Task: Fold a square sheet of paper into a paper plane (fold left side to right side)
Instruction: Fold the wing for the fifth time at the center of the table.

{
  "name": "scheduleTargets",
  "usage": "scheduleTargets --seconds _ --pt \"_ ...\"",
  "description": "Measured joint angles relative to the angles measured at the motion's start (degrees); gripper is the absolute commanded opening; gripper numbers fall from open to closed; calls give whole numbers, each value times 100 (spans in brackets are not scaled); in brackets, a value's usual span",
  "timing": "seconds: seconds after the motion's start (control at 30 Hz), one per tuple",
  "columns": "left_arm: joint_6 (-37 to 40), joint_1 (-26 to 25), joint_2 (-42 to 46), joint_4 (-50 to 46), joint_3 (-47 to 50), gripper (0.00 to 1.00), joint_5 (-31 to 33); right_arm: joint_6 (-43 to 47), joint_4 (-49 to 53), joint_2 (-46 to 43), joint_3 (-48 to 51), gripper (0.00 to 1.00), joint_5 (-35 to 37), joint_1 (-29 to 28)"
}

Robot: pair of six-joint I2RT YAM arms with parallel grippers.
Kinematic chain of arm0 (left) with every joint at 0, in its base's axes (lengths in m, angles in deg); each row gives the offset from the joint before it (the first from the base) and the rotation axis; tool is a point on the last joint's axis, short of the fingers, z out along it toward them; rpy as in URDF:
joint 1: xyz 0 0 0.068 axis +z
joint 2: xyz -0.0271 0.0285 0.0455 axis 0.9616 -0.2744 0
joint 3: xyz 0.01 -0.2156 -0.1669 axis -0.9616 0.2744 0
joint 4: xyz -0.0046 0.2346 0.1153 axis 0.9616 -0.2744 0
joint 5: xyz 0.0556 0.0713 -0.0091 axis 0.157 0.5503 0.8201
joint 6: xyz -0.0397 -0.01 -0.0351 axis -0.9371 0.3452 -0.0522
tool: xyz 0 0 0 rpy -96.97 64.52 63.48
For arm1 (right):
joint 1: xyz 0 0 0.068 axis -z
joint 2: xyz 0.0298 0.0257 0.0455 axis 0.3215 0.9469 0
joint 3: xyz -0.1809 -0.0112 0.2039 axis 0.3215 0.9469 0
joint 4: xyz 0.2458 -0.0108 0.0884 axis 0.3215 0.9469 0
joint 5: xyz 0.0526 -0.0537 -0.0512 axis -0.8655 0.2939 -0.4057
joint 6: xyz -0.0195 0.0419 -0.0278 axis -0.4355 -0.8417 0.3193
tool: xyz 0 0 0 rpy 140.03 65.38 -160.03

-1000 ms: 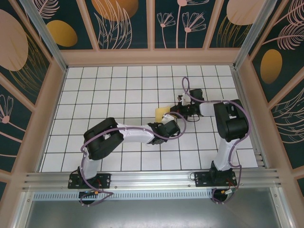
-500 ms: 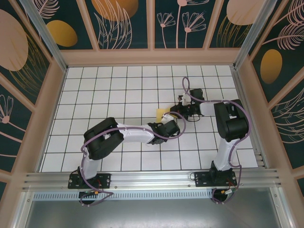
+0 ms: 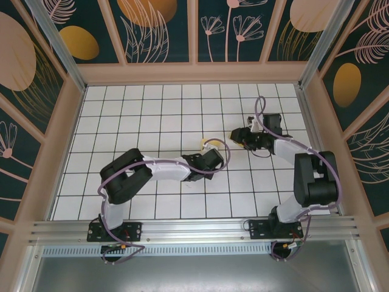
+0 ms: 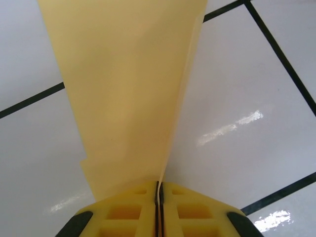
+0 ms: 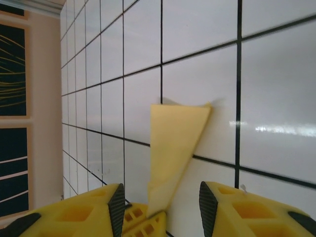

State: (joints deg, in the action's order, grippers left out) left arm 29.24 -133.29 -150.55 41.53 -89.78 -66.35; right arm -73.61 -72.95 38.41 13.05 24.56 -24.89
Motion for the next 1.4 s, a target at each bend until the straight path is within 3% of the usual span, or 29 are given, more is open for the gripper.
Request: scheduleTargets --seconds 0.23,0.57,1.0,1.4 --pt "-297 529 354 763 632 9 -1115 -52 -232 -417 887 47 129 -98" --pt "-944 1032 557 2168 1495 8 -2382 -555 -1279 -426 1270 46 313 -898" --pt "-1582 1274 568 3060 1963 6 -3023 -837 -1480 874 332 44 822 -1576" --pt "-2037 1338 573 3646 2280 4 -3244 -979 -1257 1434 -168 38 1051 -1856"
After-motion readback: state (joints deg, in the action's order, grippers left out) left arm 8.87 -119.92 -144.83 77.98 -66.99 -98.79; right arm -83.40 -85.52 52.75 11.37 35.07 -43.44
